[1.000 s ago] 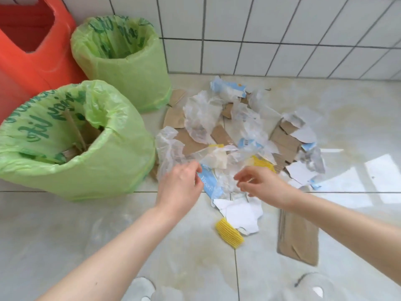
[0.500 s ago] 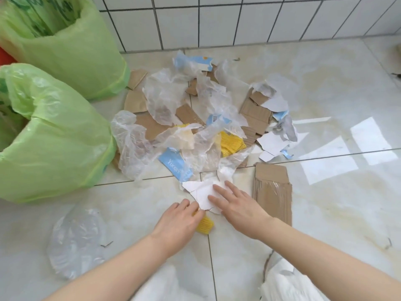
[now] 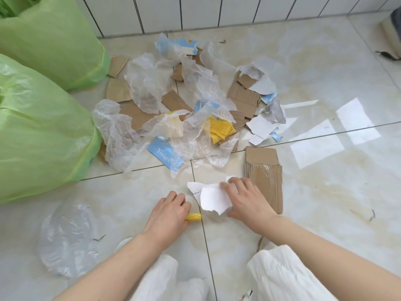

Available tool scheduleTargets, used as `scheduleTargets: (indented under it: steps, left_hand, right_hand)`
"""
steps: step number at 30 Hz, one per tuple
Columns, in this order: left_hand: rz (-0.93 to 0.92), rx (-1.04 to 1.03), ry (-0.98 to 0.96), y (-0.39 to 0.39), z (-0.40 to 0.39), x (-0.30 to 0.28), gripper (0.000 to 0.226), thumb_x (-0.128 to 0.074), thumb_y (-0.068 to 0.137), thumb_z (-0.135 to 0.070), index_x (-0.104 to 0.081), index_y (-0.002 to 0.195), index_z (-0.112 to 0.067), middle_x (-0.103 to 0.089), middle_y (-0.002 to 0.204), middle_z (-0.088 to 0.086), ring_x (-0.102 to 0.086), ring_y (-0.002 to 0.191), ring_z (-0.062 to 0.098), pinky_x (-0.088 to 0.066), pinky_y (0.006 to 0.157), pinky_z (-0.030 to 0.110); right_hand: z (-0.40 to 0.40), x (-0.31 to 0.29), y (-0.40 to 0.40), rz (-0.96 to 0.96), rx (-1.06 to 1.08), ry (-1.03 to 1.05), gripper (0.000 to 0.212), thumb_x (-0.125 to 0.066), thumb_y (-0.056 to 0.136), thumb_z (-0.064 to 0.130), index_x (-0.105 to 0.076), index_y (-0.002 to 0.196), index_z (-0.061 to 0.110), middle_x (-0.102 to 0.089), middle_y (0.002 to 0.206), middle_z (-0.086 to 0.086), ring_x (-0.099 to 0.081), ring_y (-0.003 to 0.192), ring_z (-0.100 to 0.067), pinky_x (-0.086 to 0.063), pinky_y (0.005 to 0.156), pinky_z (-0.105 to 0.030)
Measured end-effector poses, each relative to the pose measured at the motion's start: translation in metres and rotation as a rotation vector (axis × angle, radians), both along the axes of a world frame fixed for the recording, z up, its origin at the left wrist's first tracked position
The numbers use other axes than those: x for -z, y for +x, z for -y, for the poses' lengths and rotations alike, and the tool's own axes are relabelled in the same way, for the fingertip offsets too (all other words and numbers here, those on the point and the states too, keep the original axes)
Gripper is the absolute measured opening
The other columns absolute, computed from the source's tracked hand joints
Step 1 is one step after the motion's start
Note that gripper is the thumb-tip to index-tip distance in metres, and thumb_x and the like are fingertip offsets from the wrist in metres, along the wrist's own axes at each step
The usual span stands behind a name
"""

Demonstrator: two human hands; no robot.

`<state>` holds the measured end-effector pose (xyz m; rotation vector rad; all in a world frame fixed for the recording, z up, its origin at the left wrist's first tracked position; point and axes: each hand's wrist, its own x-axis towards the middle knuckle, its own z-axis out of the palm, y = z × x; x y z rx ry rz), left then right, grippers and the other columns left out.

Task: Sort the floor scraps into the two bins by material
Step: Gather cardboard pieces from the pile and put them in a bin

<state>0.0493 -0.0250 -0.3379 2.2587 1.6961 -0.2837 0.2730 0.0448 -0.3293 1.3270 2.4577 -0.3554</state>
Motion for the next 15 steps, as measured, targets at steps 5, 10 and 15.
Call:
scheduleTargets:
  steps: [5, 10, 15]
  left_hand:
    - [0.069, -0.021, -0.017, -0.001, -0.002, -0.003, 0.025, -0.075, 0.051, -0.024, -0.054, 0.064, -0.023, -0.052, 0.065, -0.008, -0.056, 0.065, 0.019, -0.037, 0.047, 0.025]
    - [0.210, -0.187, -0.101, 0.006, -0.009, -0.017, 0.016, -0.052, 0.085, -0.025, -0.052, 0.101, -0.024, -0.060, 0.090, -0.004, -0.057, 0.088, 0.023, -0.037, 0.062, 0.030]
    - [0.313, -0.277, -0.123, 0.020, -0.023, -0.035, 0.012, -0.041, 0.094, -0.035, -0.047, 0.104, -0.030, -0.055, 0.094, -0.009, -0.057, 0.090, 0.020, -0.047, 0.070, 0.035]
  right_hand:
    - [-0.007, -0.008, -0.005, -0.014, -0.068, -0.043, 0.064, -0.070, 0.077, 0.044, -0.047, 0.127, 0.012, -0.049, 0.120, -0.007, -0.047, 0.109, -0.031, -0.041, 0.091, -0.038]
    - [-0.012, -0.010, 0.002, -0.164, -0.024, -0.009, 0.021, -0.056, 0.090, 0.032, -0.067, 0.100, 0.017, -0.061, 0.098, -0.005, -0.059, 0.087, -0.031, -0.044, 0.070, -0.035]
    - [-0.023, -0.034, 0.011, -0.411, 0.317, -0.096, 0.007, -0.044, 0.092, 0.017, -0.042, 0.086, 0.017, -0.052, 0.077, -0.002, -0.051, 0.074, -0.031, -0.042, 0.061, -0.039]
